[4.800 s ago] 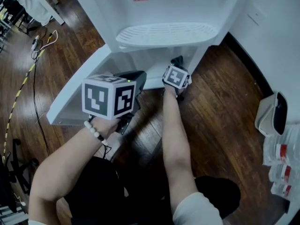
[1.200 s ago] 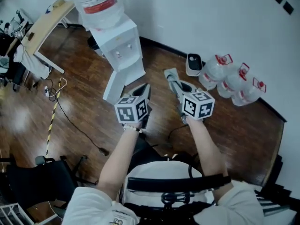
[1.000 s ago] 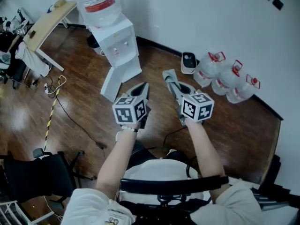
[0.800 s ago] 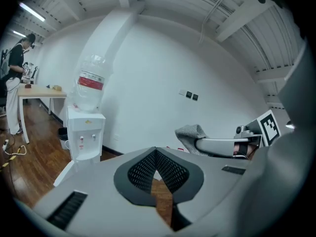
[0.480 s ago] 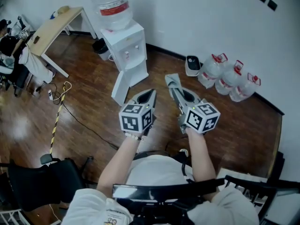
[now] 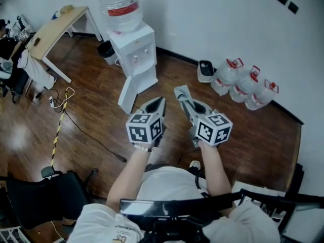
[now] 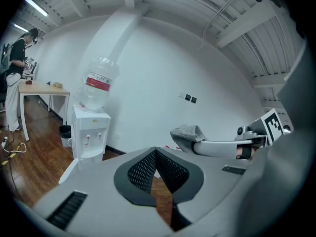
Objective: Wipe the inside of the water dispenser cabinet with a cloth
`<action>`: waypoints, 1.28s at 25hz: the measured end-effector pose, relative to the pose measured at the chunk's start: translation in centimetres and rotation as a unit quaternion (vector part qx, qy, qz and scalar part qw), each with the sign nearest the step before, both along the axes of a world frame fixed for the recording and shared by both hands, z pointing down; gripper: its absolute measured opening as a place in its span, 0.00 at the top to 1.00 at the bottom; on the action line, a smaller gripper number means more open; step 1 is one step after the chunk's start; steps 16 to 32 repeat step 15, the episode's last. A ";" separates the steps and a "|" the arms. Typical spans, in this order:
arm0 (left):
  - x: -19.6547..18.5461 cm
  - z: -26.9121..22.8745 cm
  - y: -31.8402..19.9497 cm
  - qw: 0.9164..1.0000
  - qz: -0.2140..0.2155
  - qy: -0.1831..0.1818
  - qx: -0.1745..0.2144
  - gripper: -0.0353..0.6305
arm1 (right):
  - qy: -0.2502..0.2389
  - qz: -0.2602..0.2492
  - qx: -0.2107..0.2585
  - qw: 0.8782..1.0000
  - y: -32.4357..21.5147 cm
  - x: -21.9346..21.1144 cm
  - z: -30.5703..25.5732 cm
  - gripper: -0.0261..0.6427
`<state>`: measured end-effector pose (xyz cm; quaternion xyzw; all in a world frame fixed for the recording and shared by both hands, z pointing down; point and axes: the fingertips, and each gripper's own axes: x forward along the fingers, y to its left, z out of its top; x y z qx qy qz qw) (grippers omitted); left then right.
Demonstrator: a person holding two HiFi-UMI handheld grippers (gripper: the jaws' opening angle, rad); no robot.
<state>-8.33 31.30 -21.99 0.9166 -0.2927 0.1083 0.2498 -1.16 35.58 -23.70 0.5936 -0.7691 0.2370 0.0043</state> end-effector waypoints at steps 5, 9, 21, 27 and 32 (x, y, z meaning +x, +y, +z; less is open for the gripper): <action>1.4 0.1 -0.2 1.000 -0.004 -0.002 -0.007 0.95 | -0.014 0.003 -0.005 1.000 0.3 1.2 0.6 0.91; 2.4 -0.2 0.9 1.000 0.007 0.003 0.005 0.95 | -0.005 0.003 0.000 1.000 1.2 1.4 0.3 0.91; 3.7 -1.0 1.3 1.000 0.014 0.025 0.013 0.95 | -0.024 0.004 0.001 1.000 1.6 2.3 0.4 0.91; 3.7 -1.0 1.3 1.000 0.014 0.025 0.013 0.95 | -0.024 0.004 0.001 1.000 1.6 2.3 0.4 0.91; 3.7 -1.0 1.3 1.000 0.014 0.025 0.013 0.95 | -0.024 0.004 0.001 1.000 1.6 2.3 0.4 0.91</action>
